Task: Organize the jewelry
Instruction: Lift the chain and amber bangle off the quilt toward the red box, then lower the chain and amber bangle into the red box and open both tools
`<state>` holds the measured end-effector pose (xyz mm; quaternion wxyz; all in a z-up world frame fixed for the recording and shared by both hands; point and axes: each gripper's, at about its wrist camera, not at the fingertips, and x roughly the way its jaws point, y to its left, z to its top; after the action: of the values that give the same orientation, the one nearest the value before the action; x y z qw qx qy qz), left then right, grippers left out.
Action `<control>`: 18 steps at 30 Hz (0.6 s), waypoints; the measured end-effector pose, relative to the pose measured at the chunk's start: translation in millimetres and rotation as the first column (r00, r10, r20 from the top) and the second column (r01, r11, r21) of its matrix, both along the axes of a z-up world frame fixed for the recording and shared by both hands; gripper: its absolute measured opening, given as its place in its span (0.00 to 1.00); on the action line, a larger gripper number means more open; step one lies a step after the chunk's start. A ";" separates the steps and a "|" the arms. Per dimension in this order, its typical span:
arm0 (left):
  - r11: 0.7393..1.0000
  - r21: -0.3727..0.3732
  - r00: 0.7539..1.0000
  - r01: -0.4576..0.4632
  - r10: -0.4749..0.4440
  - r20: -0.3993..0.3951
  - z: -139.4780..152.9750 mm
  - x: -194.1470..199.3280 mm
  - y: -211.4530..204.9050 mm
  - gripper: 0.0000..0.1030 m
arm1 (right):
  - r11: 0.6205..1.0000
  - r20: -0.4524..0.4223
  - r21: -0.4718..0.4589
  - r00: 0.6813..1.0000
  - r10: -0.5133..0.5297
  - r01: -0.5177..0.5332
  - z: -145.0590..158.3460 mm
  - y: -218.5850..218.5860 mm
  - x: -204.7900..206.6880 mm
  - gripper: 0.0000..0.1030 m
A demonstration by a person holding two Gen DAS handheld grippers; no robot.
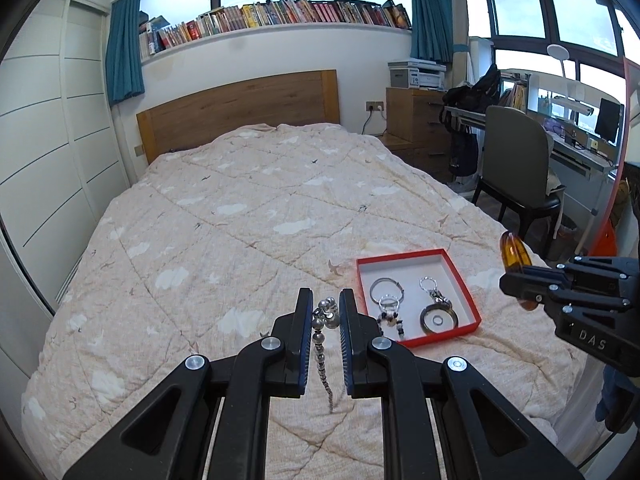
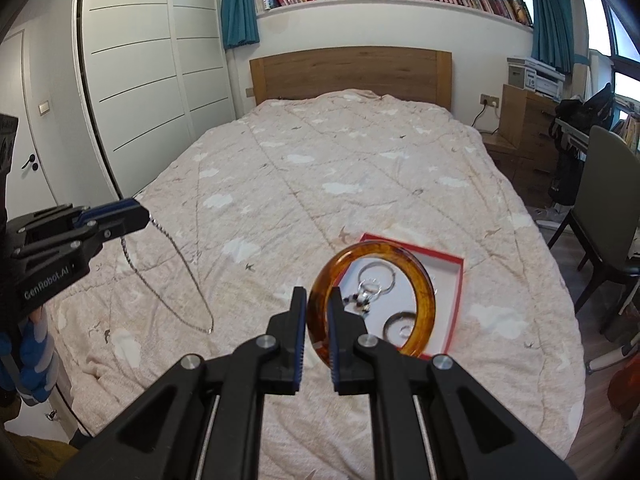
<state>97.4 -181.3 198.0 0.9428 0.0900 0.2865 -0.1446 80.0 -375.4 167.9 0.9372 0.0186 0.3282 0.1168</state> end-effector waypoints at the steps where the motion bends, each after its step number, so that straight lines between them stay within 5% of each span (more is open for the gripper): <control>1: 1.000 0.000 1.000 -0.001 0.001 0.002 1.9 5.0 -2.8 0.13 | 1.000 0.006 -0.003 1.000 -0.004 0.004 4.1 -2.8 3.5 0.09; 18: 1.000 0.008 0.999 0.022 -0.022 0.037 32.1 74.2 -68.3 0.13 | 1.000 0.041 -0.030 0.999 0.000 0.001 31.8 -40.2 57.8 0.09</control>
<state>171.5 -249.6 230.1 0.9460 0.0992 0.2685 -0.1523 137.8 -415.6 199.6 0.9439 0.0023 0.3106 0.1121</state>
